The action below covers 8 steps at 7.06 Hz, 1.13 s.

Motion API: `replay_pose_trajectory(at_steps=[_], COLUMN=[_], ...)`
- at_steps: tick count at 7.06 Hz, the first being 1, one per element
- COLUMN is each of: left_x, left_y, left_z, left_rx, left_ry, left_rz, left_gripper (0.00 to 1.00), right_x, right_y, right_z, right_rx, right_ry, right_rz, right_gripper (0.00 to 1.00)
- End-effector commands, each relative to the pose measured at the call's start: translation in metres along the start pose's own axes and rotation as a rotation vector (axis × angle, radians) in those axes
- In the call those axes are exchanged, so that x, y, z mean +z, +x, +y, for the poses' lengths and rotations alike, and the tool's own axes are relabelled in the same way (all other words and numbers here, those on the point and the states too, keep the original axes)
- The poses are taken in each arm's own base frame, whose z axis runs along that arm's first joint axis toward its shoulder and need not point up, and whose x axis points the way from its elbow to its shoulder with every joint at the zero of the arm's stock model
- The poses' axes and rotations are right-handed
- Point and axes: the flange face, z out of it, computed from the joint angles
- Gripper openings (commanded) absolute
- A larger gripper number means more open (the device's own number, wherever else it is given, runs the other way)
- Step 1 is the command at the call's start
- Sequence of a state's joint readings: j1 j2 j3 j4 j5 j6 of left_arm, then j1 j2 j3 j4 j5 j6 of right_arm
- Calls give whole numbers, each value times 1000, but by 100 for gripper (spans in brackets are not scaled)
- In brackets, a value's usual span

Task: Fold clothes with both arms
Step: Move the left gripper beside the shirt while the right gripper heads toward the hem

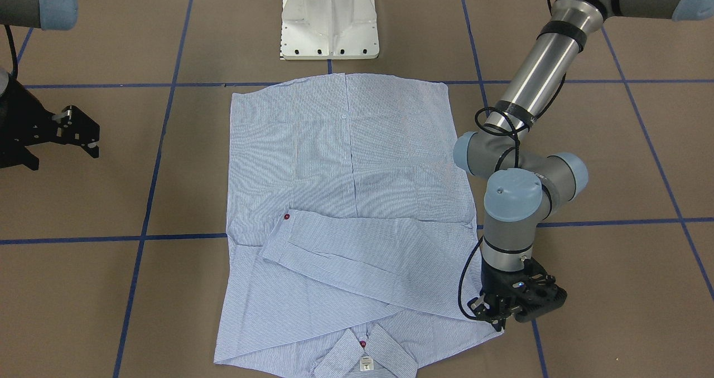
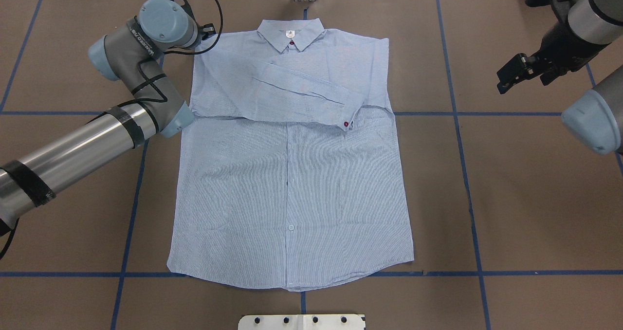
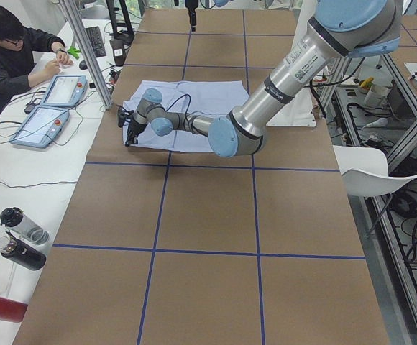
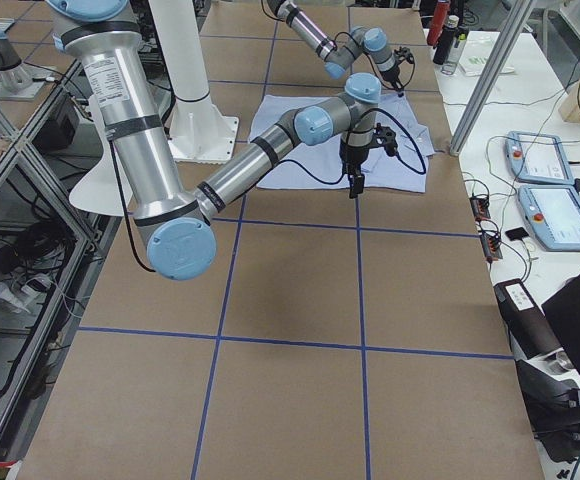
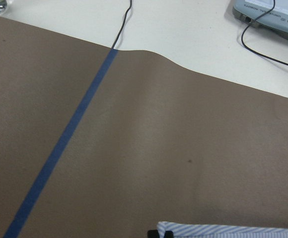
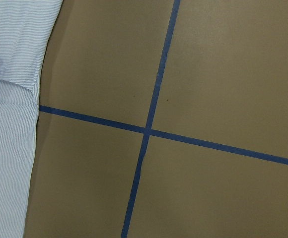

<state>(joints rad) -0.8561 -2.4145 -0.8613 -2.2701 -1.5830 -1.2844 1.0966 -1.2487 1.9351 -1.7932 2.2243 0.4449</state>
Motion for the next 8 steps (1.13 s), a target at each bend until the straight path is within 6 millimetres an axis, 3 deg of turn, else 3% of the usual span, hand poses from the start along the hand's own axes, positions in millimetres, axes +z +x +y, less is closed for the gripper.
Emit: replay_pose_trajectory(at_steps=[1,2,3,4,5,8], left_x=[-3,-5,-27,-45,-72,-157], left_y=[-3,-5,3,-8,-27,-95], left_z=[-3,-10,-26,-26,-13,18], left_rx=[8,25,20,22,81,109], left_ry=[5,8,-18,-132,-172,-235], left_rz=[6,7,62,131,197,290], left_gripper=[43,90,99,100,100,100], right_x=[1,2,2,2,1,66], right_y=[1,2,1,-1,-3,-30], right_z=[-1,-1,0,1,5,66], right_rx=[2,5,3,7,59,116], right_ry=[-2,-3,-4,10,44,99], right_rz=[3,3,1,-8,-33,-171], right_gripper=[100,100,100,100,100,100])
